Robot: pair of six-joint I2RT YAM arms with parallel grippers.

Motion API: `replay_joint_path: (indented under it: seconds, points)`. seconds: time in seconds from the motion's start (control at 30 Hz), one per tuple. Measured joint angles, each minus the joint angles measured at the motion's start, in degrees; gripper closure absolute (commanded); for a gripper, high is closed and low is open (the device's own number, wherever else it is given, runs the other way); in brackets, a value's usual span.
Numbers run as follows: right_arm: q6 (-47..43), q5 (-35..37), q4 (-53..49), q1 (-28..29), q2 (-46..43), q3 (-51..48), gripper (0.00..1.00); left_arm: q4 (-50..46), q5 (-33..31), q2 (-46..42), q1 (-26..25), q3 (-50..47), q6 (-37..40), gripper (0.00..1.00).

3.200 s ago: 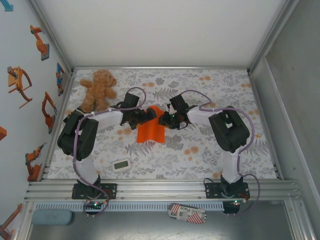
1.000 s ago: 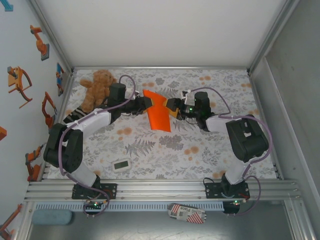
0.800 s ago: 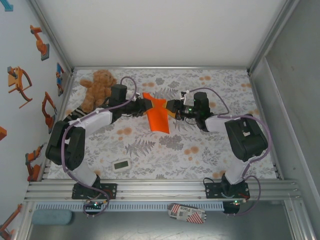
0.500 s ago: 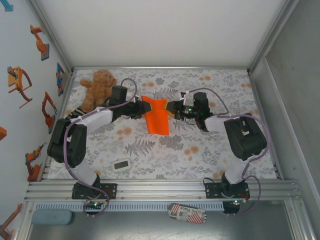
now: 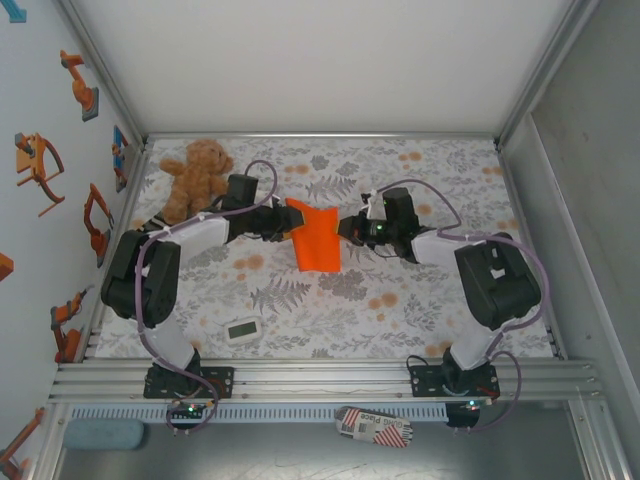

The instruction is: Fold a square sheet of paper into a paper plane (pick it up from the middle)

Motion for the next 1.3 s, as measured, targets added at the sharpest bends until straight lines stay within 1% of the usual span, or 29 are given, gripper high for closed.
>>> replay_joint_path:
  seconds: [0.17, 0.37, 0.5, 0.63, 0.9, 1.07, 1.2, 1.23, 1.27, 1.3]
  points:
    - [-3.52, 3.45, -5.64, 0.37, -3.54, 0.81, 1.00, -0.57, -0.66, 3.28, -1.33, 2.05, 0.55, 0.43]
    - [-4.55, 6.97, -10.21, 0.39, -6.36, 0.81, 1.00, -1.64, -2.01, 5.57, -2.05, 3.52, 0.98, 0.23]
    - [-4.94, 8.57, -12.11, 0.39, -7.41, 1.22, 1.00, -1.99, -3.65, 5.40, -1.64, 3.30, 0.92, 0.15]
    - [-4.96, 10.14, -13.55, 1.25, -6.12, 3.19, 1.00, -1.70, -6.21, 2.95, -0.55, 0.55, 0.81, 0.13]
    - [-4.52, 11.52, -14.08, 4.63, 4.02, 11.15, 1.00, -1.88, -14.01, -4.46, 0.83, -7.19, -0.44, 0.13]
    - [-4.70, 11.58, -16.15, 6.32, 8.55, 15.63, 1.00, -1.64, -17.27, -7.39, 0.83, -10.43, -2.08, 0.11]
    - [-5.31, 11.61, -17.40, 6.97, 11.30, 18.23, 1.00, -0.81, -18.69, -7.93, 0.81, -11.96, -3.91, 0.10]
    - [-5.53, 11.63, -17.88, 7.02, 12.00, 18.84, 1.00, -0.63, -18.86, -7.93, 0.81, -12.17, -4.37, 0.07]
    - [-5.75, 11.63, -18.38, 7.04, 12.68, 19.45, 1.00, -0.44, -19.04, -7.93, 0.79, -12.35, -4.76, 0.01]
    - [-5.95, 11.63, -18.93, 7.04, 13.29, 20.04, 1.00, -0.28, -19.12, -7.85, 0.74, -12.35, -5.35, 0.00]
